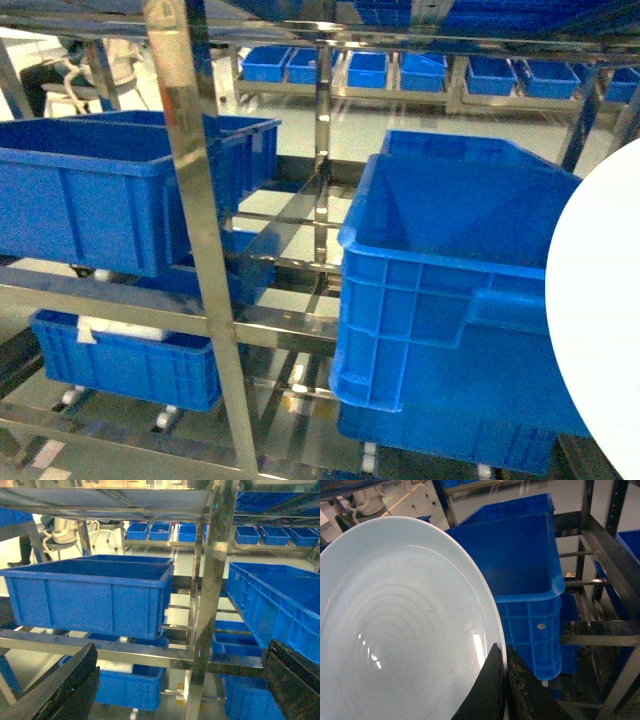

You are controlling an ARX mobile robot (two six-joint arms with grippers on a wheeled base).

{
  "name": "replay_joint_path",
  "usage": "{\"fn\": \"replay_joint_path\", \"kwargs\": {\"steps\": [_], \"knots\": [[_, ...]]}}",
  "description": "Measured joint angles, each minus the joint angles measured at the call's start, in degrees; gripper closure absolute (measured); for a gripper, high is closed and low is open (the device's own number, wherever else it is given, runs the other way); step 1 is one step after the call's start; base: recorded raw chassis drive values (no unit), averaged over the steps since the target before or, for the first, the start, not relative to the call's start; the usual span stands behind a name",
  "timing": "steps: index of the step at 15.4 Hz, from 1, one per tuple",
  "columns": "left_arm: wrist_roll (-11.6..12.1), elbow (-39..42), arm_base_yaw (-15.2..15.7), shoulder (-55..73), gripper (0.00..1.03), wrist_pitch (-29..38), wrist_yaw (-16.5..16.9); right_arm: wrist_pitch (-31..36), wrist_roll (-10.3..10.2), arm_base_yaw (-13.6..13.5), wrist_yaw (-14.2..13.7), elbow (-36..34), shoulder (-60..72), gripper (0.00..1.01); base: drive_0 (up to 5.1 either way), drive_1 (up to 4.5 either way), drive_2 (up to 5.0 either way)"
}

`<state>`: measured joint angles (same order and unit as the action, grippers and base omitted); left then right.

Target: Place blue tray on left shelf second layer neatly

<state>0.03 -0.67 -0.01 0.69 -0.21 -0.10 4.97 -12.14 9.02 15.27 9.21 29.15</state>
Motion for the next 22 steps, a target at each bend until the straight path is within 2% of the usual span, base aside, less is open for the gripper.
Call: {"fn": "replay_joint_path", "kwargs": {"steps": [2,7,11,22], "knots": [[0.0,0.0,0.0,0.0,0.05,0.0,0.0,0.0,0.0,0.0,0.0,0.0,0.0,0.99,-1.5,-1.52,-1.5],[0.0,0.0,0.0,0.0,0.05,0.0,0.0,0.0,0.0,0.0,0.0,0.0,0.0,0.99,-1.6,1.46,-4.6],[0.0,0.0,-0.1,0.0,0.05,0.0,0.1,0.2,0.0,0.0,0.0,0.0,-0.1,0.99,-1.1,3.03,-5.2],[0.0,0.0,0.0,0.0,0.05,0.0,0.1,0.0,0.0,0.0,0.0,0.0,0.2,0.99,0.0,0.04,0.0]]}}
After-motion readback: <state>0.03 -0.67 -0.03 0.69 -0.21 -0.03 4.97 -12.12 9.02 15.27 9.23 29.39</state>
